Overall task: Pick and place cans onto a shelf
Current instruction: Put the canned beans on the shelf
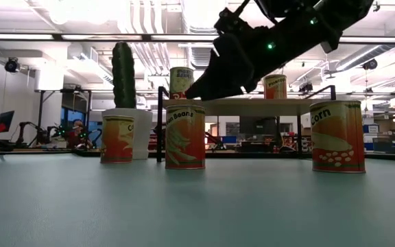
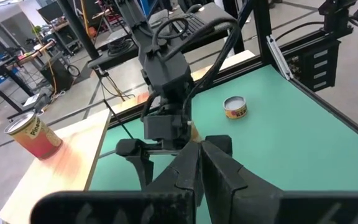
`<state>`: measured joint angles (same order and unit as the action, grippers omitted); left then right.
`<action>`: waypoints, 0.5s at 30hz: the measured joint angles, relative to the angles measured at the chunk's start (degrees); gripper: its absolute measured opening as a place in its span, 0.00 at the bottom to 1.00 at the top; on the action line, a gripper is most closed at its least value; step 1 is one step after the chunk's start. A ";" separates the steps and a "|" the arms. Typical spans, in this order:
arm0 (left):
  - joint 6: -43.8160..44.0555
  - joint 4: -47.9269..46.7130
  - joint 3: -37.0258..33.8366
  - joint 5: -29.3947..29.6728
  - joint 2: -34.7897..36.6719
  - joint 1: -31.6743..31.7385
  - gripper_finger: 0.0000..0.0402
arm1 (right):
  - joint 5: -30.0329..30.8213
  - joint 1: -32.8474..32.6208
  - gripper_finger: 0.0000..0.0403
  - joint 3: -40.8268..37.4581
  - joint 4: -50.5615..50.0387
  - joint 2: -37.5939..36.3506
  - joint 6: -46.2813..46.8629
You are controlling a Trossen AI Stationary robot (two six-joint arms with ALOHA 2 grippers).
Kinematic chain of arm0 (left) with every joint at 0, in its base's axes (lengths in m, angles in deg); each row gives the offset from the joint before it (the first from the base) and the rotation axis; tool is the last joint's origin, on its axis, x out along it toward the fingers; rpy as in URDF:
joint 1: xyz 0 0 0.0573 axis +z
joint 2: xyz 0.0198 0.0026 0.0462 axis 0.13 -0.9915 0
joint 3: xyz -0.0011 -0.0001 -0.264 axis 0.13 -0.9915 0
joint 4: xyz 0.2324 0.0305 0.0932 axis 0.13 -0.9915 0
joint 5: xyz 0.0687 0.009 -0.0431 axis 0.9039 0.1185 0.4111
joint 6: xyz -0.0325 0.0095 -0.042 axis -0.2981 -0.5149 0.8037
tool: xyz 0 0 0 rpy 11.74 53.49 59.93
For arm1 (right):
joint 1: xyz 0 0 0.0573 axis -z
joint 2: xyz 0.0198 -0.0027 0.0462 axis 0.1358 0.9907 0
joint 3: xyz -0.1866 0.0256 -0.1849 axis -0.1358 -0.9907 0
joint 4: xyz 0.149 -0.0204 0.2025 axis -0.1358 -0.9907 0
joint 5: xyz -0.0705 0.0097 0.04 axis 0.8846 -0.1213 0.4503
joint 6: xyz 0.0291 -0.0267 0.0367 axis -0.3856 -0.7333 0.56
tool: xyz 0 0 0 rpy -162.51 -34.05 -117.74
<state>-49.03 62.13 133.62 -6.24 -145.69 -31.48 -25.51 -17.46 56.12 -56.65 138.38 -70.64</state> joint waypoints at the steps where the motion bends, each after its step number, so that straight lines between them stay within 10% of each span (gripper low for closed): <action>1: 0.00 -0.07 0.00 0.08 0.00 0.00 0.00 | -0.04 0.29 0.95 0.06 -0.06 0.00 0.04; 15: -0.02 -0.09 0.00 0.19 0.00 0.00 0.00 | -4.45 2.24 0.95 1.26 -0.06 2.99 3.11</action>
<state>-49.05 62.04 133.62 -6.04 -145.69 -31.48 -29.97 -15.22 57.38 -56.71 141.37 -67.53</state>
